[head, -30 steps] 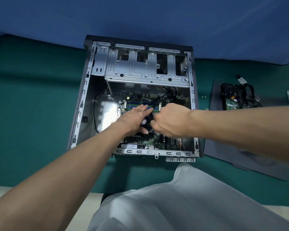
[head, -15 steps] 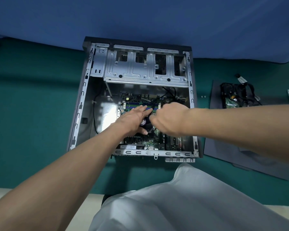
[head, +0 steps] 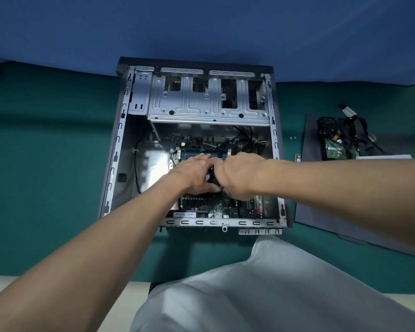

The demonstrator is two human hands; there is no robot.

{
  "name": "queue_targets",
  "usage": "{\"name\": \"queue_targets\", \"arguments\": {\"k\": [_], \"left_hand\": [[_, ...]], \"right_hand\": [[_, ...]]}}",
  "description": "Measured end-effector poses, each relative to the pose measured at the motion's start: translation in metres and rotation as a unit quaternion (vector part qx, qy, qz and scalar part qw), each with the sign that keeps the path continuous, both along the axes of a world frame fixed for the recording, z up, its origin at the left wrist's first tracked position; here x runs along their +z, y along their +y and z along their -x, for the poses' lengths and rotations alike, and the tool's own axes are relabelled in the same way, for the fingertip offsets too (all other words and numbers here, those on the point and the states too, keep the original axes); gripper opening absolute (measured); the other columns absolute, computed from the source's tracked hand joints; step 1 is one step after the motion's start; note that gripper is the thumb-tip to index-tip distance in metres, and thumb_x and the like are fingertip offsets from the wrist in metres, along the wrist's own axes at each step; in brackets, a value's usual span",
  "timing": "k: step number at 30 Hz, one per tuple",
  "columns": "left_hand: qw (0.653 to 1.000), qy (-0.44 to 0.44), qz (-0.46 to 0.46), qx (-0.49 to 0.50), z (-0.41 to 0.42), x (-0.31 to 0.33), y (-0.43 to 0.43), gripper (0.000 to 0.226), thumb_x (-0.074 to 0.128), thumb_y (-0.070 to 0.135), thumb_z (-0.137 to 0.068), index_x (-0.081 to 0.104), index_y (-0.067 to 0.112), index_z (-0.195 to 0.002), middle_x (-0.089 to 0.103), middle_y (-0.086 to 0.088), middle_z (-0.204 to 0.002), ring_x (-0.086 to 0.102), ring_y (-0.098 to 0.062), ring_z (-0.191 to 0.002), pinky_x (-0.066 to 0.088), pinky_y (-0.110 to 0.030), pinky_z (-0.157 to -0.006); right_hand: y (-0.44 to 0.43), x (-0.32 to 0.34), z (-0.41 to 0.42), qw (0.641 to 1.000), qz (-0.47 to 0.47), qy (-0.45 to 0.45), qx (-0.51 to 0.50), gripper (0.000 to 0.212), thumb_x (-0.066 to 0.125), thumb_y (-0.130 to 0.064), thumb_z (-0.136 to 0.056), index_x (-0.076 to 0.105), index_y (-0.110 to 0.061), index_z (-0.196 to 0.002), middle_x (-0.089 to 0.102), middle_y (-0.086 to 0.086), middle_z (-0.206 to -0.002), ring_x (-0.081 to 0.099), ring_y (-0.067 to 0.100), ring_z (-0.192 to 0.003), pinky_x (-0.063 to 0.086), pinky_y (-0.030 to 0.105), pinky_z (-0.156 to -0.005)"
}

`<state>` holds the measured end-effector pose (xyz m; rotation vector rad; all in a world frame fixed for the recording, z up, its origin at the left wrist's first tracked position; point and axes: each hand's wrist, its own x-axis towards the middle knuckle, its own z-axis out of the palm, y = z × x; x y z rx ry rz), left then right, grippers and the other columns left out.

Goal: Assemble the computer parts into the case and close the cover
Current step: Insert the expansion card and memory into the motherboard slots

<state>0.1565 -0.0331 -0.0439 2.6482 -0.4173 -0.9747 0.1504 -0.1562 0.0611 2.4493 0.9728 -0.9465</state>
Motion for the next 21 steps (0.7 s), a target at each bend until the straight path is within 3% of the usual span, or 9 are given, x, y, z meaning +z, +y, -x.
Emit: {"name": "queue_targets", "arguments": {"k": [3,6,9,11,13,17,18,20,21], "left_hand": [[1.0,-0.01,-0.006,0.015,0.003,0.0,-0.002,0.089,0.063,0.051,-0.087,0.014,0.02,-0.154,0.013,-0.002,-0.162,0.01,-0.018,-0.149,0.015,-0.039,-0.121],[0.999,-0.025,-0.004,0.023,0.006,-0.003,-0.005,0.089,0.065,0.048,-0.087,0.013,0.023,-0.155,0.009,-0.001,-0.163,0.006,-0.018,-0.149,0.01,-0.037,-0.121],[0.999,-0.03,-0.013,0.027,0.013,-0.006,-0.01,0.091,0.064,0.047,-0.086,0.009,0.025,-0.156,0.004,-0.001,-0.163,0.001,-0.018,-0.149,0.004,-0.034,-0.118],[0.999,-0.034,-0.011,0.035,0.015,-0.009,-0.012,0.092,0.064,0.046,-0.086,0.007,0.023,-0.155,0.001,-0.001,-0.163,-0.003,-0.018,-0.149,0.0,-0.033,-0.117],[0.998,-0.034,-0.006,0.044,0.015,-0.01,-0.012,0.092,0.065,0.044,-0.086,0.008,0.023,-0.155,0.0,-0.001,-0.163,-0.004,-0.018,-0.149,-0.002,-0.032,-0.117],[0.999,-0.032,0.008,0.032,0.017,-0.013,-0.009,0.091,0.063,0.044,-0.088,0.006,0.024,-0.156,-0.002,-0.001,-0.163,-0.007,-0.016,-0.149,-0.006,-0.03,-0.117],[0.999,-0.039,0.009,0.019,0.019,-0.014,-0.006,0.09,0.06,0.047,-0.089,0.002,0.024,-0.155,-0.004,-0.001,-0.163,-0.009,-0.015,-0.149,-0.007,-0.03,-0.117],[0.998,-0.059,-0.001,-0.019,0.022,-0.019,0.0,0.089,0.048,0.055,-0.093,-0.008,0.024,-0.154,-0.014,0.001,-0.161,-0.015,-0.013,-0.147,-0.009,-0.03,-0.118],[0.997,-0.069,-0.013,-0.037,0.023,-0.022,0.004,0.087,0.041,0.059,-0.094,-0.013,0.024,-0.152,-0.019,0.003,-0.16,-0.019,-0.011,-0.146,-0.01,-0.03,-0.118]], "right_hand": [[-0.006,-0.001,-0.005,0.983,-0.019,-0.066,0.168,0.018,0.048,-0.017,-0.096,0.059,-0.011,-0.11,0.063,0.006,-0.102,0.062,0.03,-0.091,0.042,0.033,-0.063],[-0.016,-0.004,-0.013,0.988,-0.054,-0.035,0.139,0.011,0.051,-0.011,-0.089,0.05,-0.013,-0.078,0.048,0.002,-0.068,0.052,0.023,-0.062,0.036,0.027,-0.051],[-0.022,-0.018,-0.016,0.99,-0.08,0.016,-0.113,0.031,0.052,-0.009,-0.087,0.033,-0.014,-0.063,0.037,0.003,-0.065,0.041,0.014,-0.052,0.027,0.022,-0.04],[-0.021,-0.029,-0.02,0.932,-0.089,0.05,-0.348,0.025,0.052,-0.007,-0.089,0.04,-0.011,-0.067,0.045,0.006,-0.071,0.047,0.015,-0.054,0.031,0.018,-0.035],[-0.016,-0.03,-0.023,0.868,-0.1,0.09,-0.477,0.015,0.049,-0.001,-0.091,0.046,-0.004,-0.076,0.051,0.007,-0.077,0.05,0.015,-0.057,0.034,0.016,-0.032],[-0.005,-0.014,-0.018,0.932,-0.083,0.141,-0.324,0.011,0.048,-0.009,-0.094,0.05,-0.009,-0.083,0.051,0.006,-0.085,0.055,0.017,-0.067,0.044,0.021,-0.045],[-0.003,-0.005,-0.015,0.953,-0.072,0.151,-0.253,0.007,0.048,-0.015,-0.096,0.053,-0.01,-0.093,0.051,0.008,-0.092,0.057,0.019,-0.073,0.046,0.022,-0.054],[-0.001,0.002,-0.009,0.989,-0.032,0.113,-0.091,0.031,0.047,-0.022,-0.098,0.049,-0.005,-0.123,0.051,0.009,-0.103,0.052,0.019,-0.081,0.04,0.023,-0.066],[-0.003,0.001,-0.011,0.996,-0.027,0.076,-0.023,0.031,0.048,-0.021,-0.097,0.051,-0.005,-0.123,0.055,0.008,-0.103,0.049,0.018,-0.076,0.038,0.024,-0.065]]}}
